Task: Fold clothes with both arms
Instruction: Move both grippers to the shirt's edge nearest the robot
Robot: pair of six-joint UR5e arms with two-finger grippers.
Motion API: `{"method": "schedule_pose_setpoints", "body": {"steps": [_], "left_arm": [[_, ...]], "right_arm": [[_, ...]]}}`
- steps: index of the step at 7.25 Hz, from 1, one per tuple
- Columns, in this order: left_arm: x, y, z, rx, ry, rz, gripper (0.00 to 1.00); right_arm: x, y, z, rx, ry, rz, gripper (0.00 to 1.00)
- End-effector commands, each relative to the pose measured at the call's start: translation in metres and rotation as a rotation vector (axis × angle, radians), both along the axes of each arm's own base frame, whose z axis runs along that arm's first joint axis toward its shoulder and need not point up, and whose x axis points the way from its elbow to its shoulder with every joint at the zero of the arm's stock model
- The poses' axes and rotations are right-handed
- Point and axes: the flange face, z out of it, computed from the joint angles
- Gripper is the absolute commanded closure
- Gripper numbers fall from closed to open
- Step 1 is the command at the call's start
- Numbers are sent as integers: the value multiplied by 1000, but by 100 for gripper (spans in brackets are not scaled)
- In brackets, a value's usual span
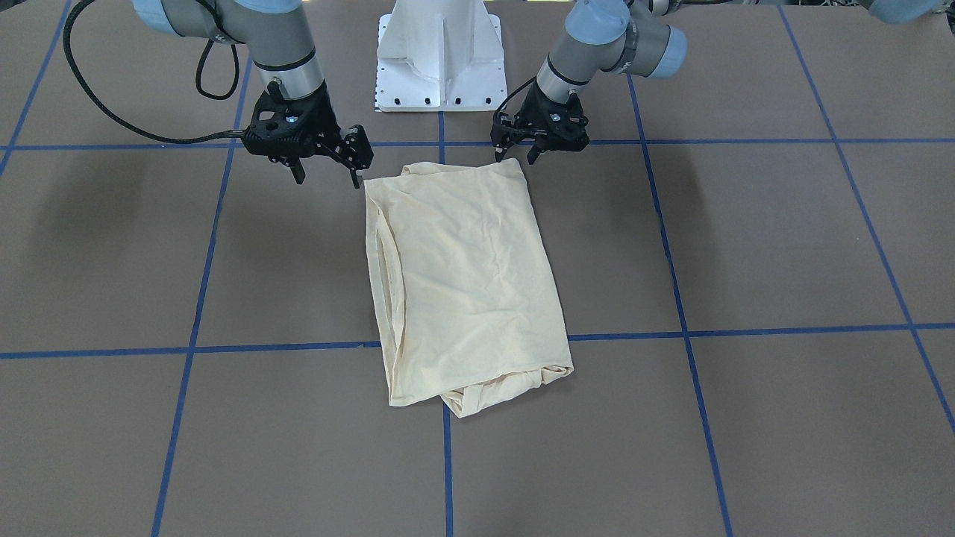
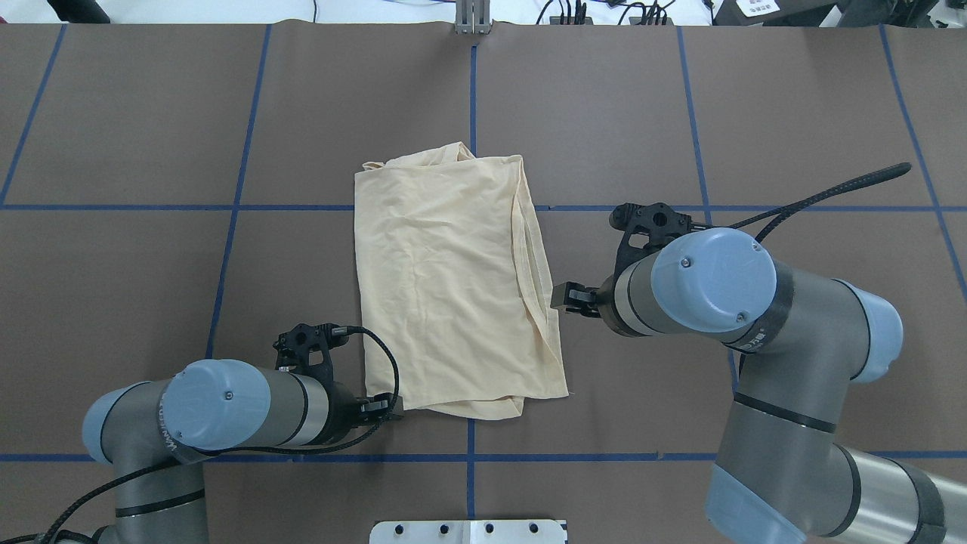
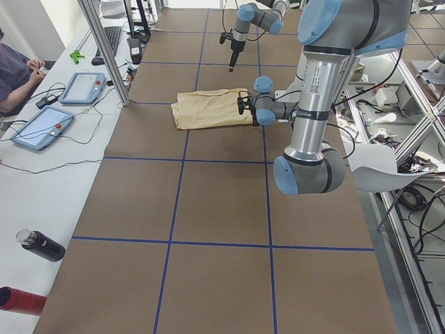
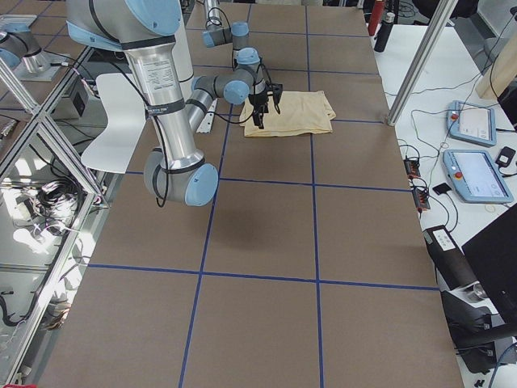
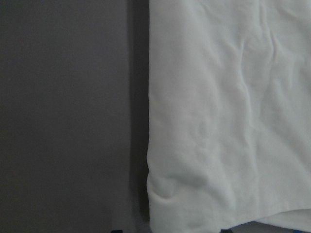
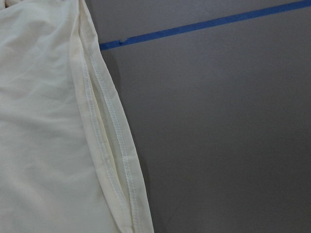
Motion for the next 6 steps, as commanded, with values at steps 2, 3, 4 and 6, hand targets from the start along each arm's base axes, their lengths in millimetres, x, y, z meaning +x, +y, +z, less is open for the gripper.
{"method": "schedule_pose_setpoints", "body": {"steps": [2, 3, 4, 6], "left_arm": [[10, -4, -11, 1, -31, 4, 34], [10, -6, -10, 1, -35, 1, 35], [10, -8, -7, -1, -41, -2, 36], [9, -13, -4, -1, -47, -12, 36]], "right_arm": [[0, 1, 2, -3, 2, 0, 0], [0, 1, 2, -3, 2, 0, 0], [0, 1, 2, -5, 0, 2, 0], [1, 1, 2, -6, 0, 5, 0]]}}
